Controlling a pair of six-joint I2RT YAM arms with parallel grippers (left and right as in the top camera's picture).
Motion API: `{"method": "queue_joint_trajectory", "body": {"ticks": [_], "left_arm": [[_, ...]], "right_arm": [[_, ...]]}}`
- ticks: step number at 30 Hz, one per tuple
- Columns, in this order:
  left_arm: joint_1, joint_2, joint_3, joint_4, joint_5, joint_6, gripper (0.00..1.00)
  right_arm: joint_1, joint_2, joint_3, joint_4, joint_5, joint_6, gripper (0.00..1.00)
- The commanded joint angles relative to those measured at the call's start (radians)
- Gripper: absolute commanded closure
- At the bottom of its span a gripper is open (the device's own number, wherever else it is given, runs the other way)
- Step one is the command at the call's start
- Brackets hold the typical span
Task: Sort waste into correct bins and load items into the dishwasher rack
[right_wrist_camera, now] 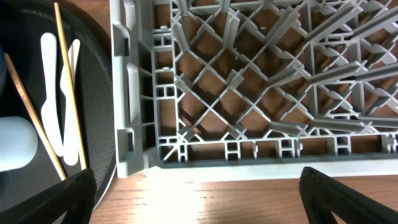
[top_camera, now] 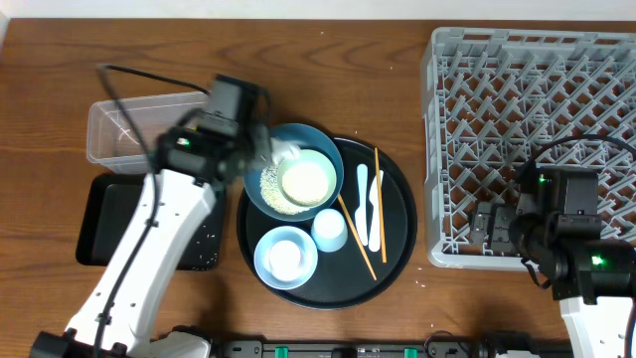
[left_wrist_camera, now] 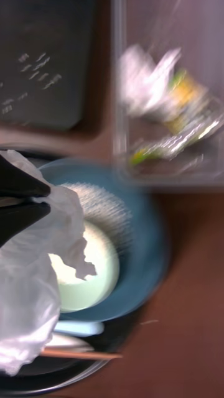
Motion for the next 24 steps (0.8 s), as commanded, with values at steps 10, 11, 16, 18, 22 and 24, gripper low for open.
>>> {"method": "queue_joint_trajectory", "body": {"ticks": [10,11,16,18,22,24], "left_arm": [[0.268,0.109,0.012,0.154,-0.086,0.016,0.94],[0.275,0.123,0.012,0.16,-0.086,0.016,0.94],[0.285,0.202,0.012,0.168,-0.087,0.016,0.94],[0.285,0.221,0.012,0.159,-0.086,0.016,0.94],[0.285,0.214,0.012,0.148,-0.082,0.017,0.37],[0.285,0.188,0.013,0.135,-0.078,0.017,0.22]], "right_arm": [[0.012,-0.002,0.019,0.0,-0.004,0.015,0.01],[0.012,-0.002,0.019,0.0,-0.004,0.015,0.01],[0.012,-0.002,0.019,-0.002,-0.004,0.015,0.01],[0.012,-0.002,0.019,-0.002,-0.004,0.015,0.01],[0.012,-0.002,0.019,-0.001,-0.004,0.015,0.01],[0.012,-0.002,0.019,-0.001,-0.004,0.015,0.01]]}}
